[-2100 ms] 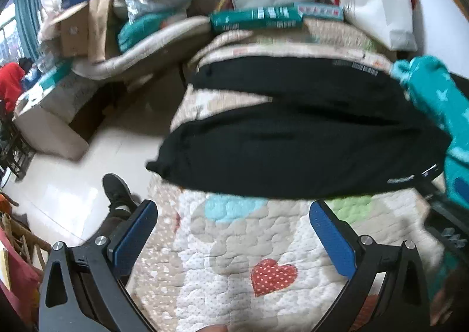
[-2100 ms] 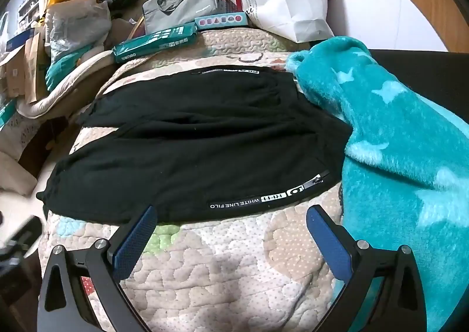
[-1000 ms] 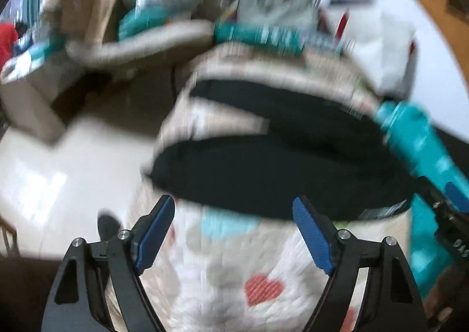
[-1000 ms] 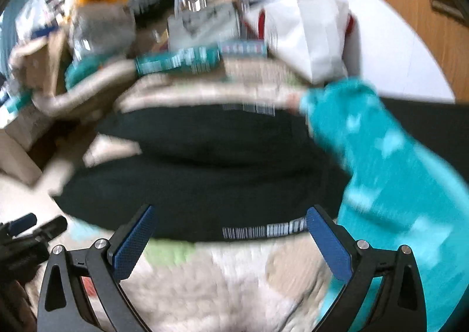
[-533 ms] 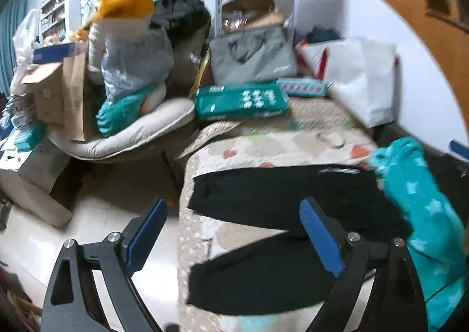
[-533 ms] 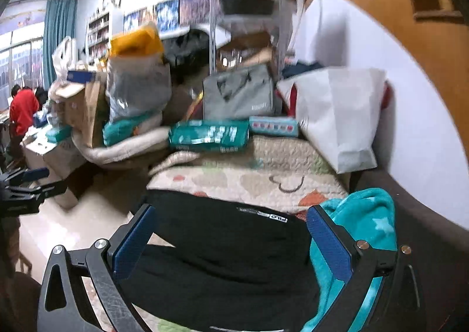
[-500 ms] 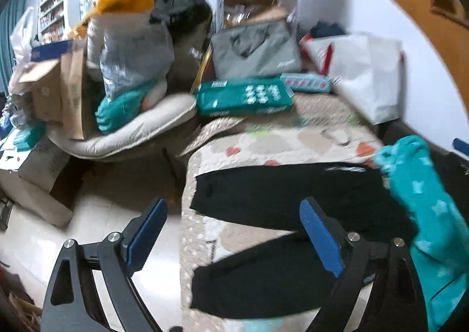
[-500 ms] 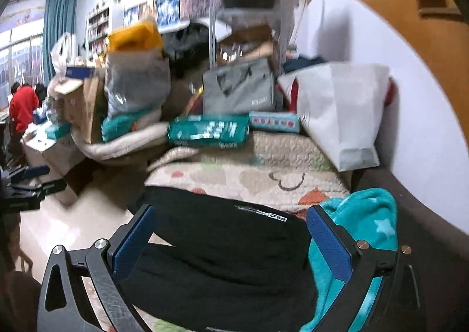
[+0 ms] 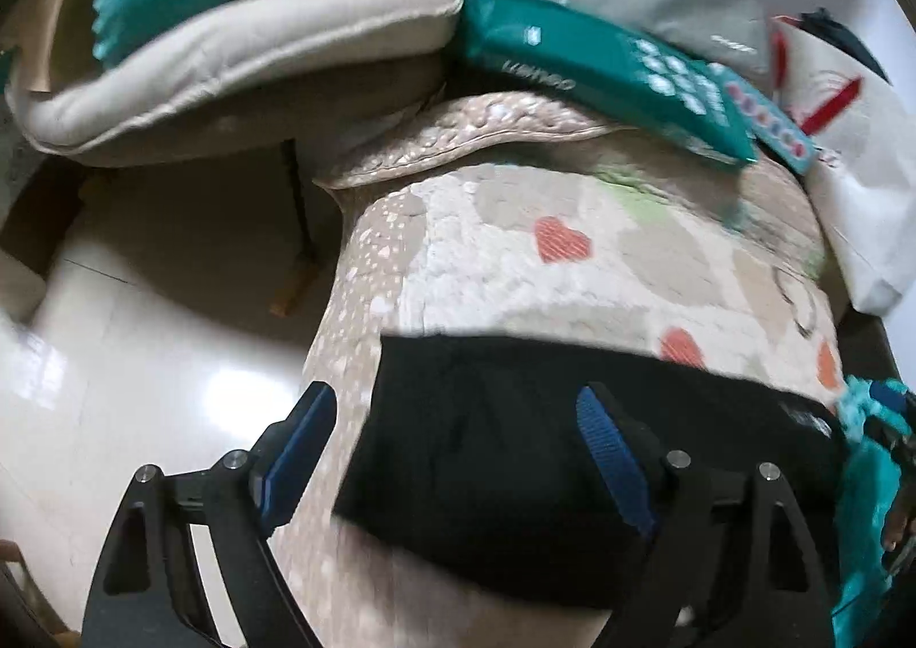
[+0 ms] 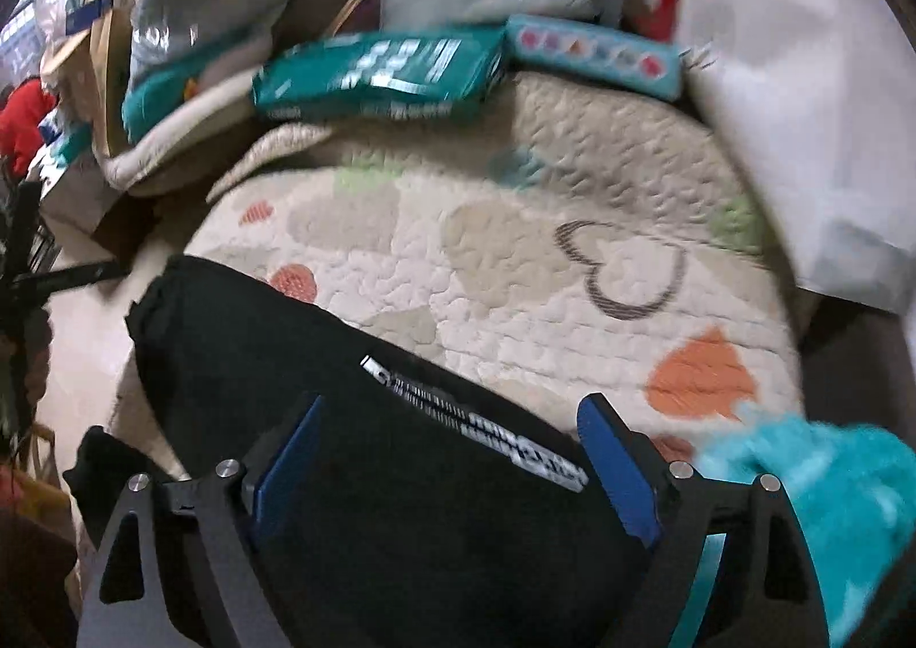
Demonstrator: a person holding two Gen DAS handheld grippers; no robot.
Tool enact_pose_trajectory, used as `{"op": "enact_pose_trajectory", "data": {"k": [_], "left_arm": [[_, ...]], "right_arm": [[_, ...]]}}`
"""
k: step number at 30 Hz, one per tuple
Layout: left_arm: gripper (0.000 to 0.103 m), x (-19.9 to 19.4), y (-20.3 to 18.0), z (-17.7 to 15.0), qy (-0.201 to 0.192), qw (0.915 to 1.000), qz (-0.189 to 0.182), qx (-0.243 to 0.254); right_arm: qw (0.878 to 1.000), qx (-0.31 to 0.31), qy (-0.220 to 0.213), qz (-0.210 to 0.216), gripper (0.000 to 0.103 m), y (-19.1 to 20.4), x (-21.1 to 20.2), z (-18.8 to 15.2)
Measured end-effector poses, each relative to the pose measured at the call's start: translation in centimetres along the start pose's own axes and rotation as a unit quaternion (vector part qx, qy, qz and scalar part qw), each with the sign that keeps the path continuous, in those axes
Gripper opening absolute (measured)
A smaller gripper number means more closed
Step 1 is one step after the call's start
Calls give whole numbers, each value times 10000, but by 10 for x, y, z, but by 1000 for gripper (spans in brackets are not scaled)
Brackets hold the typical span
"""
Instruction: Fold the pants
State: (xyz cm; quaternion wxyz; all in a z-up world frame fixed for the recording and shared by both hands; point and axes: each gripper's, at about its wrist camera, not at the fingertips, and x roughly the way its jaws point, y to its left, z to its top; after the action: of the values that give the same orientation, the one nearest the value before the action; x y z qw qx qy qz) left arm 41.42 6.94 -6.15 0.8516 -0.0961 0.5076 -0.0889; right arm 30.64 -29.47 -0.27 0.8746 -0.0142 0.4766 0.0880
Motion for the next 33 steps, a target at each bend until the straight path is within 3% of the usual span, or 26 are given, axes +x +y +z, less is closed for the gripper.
{"op": "enact_pose_trajectory", "data": {"k": [9, 12, 13, 14, 15, 16, 17, 18, 20, 26, 33], "left_arm": [[86, 65, 10, 13, 399, 9988, -151, 248], [83, 66, 8, 11, 342, 9990, -207, 222], [67, 64, 6, 11, 339, 9987, -257, 286], [57, 61, 4, 10, 290, 9987, -243, 341], [39, 55, 2, 11, 242, 9987, -131, 419], [12, 52, 1, 11, 265, 9983, -270, 437], [11, 50, 0, 12, 345, 9973, -508, 392], [11, 43, -1, 12, 314, 9977, -504, 340], [11, 28, -6, 10, 150, 9979, -447, 451], [11, -32, -14, -4, -242, 9969, -608, 439], [11, -110, 0, -57, -597, 9948, -785, 249]], "right_arm": [[9970, -319, 519, 473, 90, -9, 75, 10], [9953, -400, 690, 553, 74, -7, 91, 5], [9945, -392, 712, 658, 64, -5, 94, 3], [9944, -404, 690, 692, 59, -3, 94, 2], [9942, -428, 671, 719, 51, -1, 93, 1], [9942, -460, 651, 715, 41, 1, 91, 0], [9945, -465, 651, 681, 20, 2, 89, 0], [9949, -430, 647, 640, 10, 1, 86, -1], [9946, -236, 661, 771, 7, 0, 79, -2], [9970, -351, 462, 521, 5, 26, 40, -15], [9975, -406, 429, 384, 4, 58, -14, -65]]}}
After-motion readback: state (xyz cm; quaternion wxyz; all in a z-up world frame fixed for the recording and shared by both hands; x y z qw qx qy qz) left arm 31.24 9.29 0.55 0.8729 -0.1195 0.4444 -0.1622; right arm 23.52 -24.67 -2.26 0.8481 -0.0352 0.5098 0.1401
